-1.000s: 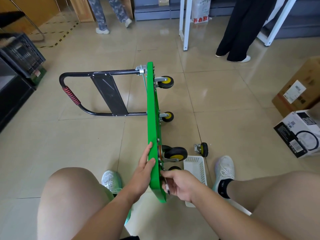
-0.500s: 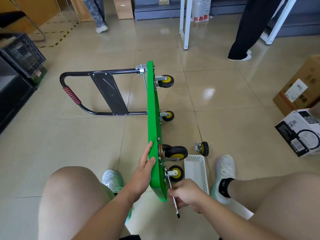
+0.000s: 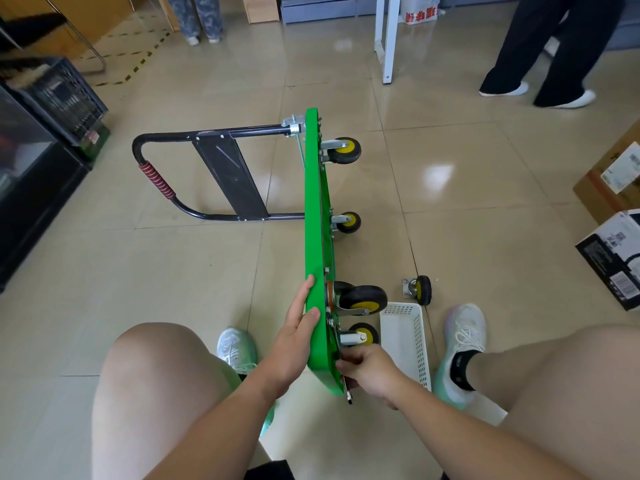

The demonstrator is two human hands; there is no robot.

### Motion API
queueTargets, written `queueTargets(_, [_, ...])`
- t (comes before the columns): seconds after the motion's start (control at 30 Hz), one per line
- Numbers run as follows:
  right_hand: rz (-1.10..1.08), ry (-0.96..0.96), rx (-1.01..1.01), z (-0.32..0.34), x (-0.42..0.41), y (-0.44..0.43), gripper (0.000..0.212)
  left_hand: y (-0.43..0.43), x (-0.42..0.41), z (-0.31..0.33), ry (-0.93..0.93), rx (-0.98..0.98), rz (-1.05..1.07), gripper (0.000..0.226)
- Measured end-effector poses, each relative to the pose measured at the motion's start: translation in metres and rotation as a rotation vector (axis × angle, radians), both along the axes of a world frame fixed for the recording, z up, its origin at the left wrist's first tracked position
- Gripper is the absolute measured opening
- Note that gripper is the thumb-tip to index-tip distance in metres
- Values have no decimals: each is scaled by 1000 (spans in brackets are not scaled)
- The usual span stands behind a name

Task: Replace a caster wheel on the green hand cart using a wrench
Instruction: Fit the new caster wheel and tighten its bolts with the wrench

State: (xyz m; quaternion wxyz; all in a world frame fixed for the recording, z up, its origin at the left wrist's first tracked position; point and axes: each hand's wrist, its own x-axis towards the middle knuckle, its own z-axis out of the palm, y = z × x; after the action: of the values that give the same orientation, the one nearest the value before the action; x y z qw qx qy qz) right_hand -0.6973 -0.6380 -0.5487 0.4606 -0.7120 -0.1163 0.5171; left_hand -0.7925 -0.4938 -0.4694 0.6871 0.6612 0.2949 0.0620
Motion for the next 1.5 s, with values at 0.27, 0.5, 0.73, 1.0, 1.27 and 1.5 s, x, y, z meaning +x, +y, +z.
queueTargets(0.27, [-142, 74, 88, 19, -15, -7, 23, 1, 0, 0, -17, -21, -2, 52])
queueTargets(0.5, [-247, 283, 202, 44, -19, -7, 13, 2, 0, -3, -17, -12, 0, 51])
queueTargets(0.73, [-153, 315, 179, 45, -7, -12, 27, 1, 0, -3, -14, -7, -7, 50])
queueTargets(1.0, [-144, 213, 124, 5, -11, -32, 29, 1, 1, -4, -16, -49, -4, 52])
queueTargets(1.27, [-89, 19, 84, -13, -3, -17, 42, 1, 2, -6, -2, -49, -4, 53])
queueTargets(1.5, [-105, -2, 76, -19, 6, 1, 48, 3, 0, -7, 3, -26, -22, 57])
